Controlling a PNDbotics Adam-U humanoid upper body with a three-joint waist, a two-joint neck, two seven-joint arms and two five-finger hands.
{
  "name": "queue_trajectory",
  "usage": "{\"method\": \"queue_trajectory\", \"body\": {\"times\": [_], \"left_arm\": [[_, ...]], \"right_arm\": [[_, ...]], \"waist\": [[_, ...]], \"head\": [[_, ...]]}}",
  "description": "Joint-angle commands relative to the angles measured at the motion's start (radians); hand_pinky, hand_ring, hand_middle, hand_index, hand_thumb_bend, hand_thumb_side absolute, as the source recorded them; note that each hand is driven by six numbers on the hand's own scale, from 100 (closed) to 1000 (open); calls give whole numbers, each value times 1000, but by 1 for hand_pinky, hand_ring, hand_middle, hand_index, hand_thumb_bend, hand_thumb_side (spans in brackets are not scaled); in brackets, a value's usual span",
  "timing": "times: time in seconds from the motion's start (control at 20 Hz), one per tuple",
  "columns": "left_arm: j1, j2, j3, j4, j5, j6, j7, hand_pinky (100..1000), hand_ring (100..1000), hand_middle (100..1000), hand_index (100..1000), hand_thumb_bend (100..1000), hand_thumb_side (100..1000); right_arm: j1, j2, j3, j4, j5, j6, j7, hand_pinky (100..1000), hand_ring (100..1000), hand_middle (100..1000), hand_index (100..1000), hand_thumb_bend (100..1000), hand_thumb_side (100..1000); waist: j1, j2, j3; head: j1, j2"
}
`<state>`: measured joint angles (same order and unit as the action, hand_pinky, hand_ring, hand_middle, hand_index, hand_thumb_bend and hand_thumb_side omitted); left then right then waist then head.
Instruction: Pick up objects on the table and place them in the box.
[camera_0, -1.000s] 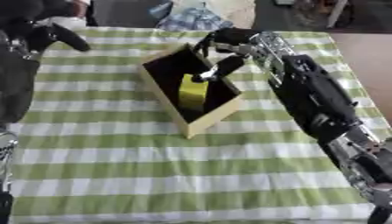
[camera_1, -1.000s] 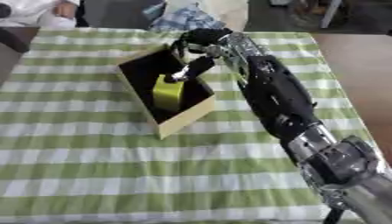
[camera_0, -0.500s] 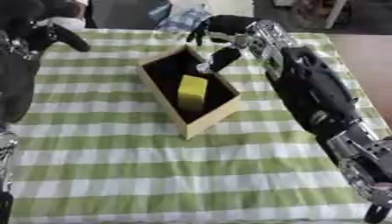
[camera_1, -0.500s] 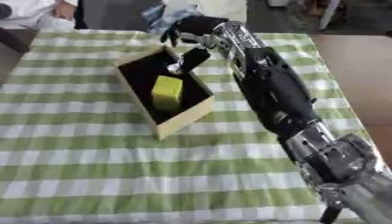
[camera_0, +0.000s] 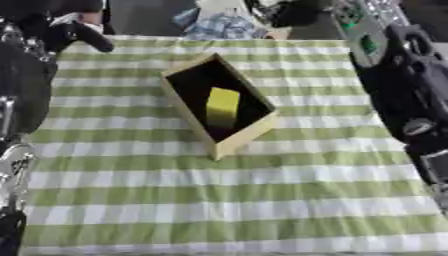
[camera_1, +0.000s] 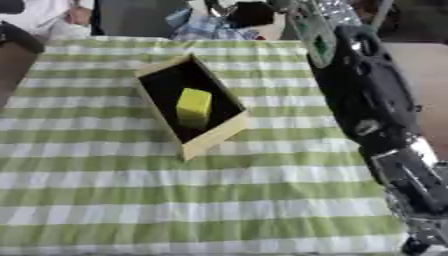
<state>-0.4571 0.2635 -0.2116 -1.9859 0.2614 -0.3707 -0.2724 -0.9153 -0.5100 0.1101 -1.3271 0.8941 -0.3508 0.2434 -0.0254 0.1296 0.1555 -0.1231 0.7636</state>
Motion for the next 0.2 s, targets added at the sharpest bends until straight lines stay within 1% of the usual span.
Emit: {"method": "queue_trajectory", "body": {"times": [0.05, 0.2], "left_arm": [[-20, 21, 14, -14, -1, -7, 18, 622, 800, 749, 789, 100, 588], [-26, 26, 17, -14, 1, -17, 34, 623, 800, 749, 789, 100, 587]], "right_arm": [[29, -96, -46, -123, -60, 47, -51, 847, 715, 635, 865, 100, 1000], [104, -155, -97, -226, -96, 105, -110, 796, 705, 637, 863, 100, 1000]], "waist": [[5, -12, -5], [9, -6, -15]], "head": [[20, 6], [34, 6]]}}
